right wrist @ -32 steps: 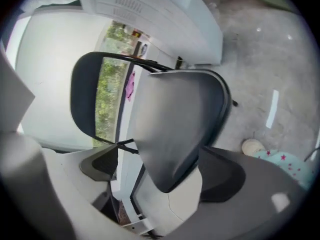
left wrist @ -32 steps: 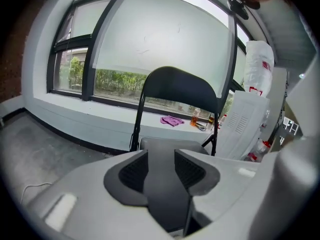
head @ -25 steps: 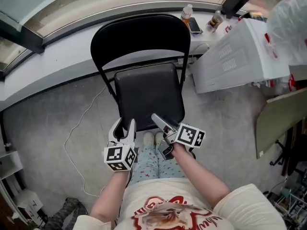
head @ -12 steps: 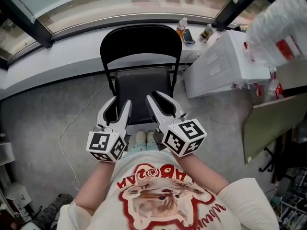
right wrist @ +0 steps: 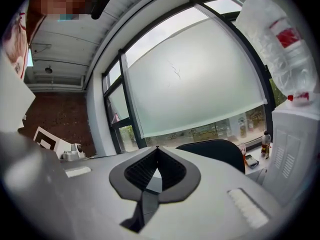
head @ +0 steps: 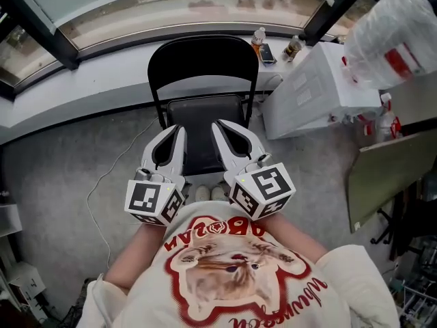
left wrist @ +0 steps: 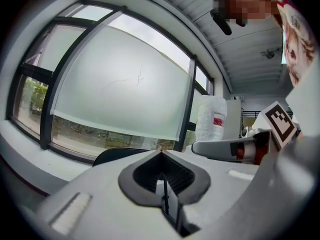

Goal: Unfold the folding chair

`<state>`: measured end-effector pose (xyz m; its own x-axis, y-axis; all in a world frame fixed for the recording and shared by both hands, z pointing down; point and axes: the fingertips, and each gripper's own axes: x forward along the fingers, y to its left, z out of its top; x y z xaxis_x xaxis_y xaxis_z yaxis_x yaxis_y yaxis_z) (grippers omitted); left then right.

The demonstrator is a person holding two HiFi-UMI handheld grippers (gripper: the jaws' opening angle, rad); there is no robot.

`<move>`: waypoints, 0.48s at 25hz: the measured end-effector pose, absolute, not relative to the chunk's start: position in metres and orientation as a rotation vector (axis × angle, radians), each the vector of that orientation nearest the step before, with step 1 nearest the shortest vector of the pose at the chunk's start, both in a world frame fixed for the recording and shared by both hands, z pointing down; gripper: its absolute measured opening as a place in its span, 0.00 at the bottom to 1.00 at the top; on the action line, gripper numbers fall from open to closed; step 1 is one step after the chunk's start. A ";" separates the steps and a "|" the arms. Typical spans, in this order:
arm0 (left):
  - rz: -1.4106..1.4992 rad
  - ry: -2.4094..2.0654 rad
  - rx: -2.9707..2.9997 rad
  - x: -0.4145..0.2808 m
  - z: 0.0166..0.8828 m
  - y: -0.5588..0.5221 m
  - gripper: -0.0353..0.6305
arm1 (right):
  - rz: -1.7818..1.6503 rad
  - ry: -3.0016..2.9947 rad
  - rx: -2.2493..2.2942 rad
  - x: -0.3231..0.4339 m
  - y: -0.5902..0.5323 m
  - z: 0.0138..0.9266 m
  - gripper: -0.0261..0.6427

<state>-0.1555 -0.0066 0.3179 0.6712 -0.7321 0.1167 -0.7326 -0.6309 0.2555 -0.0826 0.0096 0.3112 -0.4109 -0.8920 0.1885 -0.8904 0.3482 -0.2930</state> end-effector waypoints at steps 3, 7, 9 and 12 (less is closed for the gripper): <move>-0.021 -1.182 2.613 -0.157 0.314 -0.008 0.06 | -0.529 2.580 -1.716 -0.080 0.010 0.310 0.07; -0.020 -1.176 2.640 -0.152 0.308 -0.006 0.06 | -0.509 2.604 -1.714 -0.083 0.011 0.311 0.07; -0.020 -1.165 2.654 -0.148 0.306 -0.004 0.06 | -0.500 2.624 -1.705 -0.086 0.012 0.313 0.07; -0.011 -1.155 2.663 -0.147 0.306 -0.001 0.06 | -0.507 2.625 -1.709 -0.087 0.016 0.315 0.07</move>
<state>-0.1471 -0.0008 0.3055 0.6879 -0.7205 0.0872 -0.7187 -0.6595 0.2204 -0.0869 0.0160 0.3152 -0.4193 -0.8860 0.1980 -0.8960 0.3688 -0.2472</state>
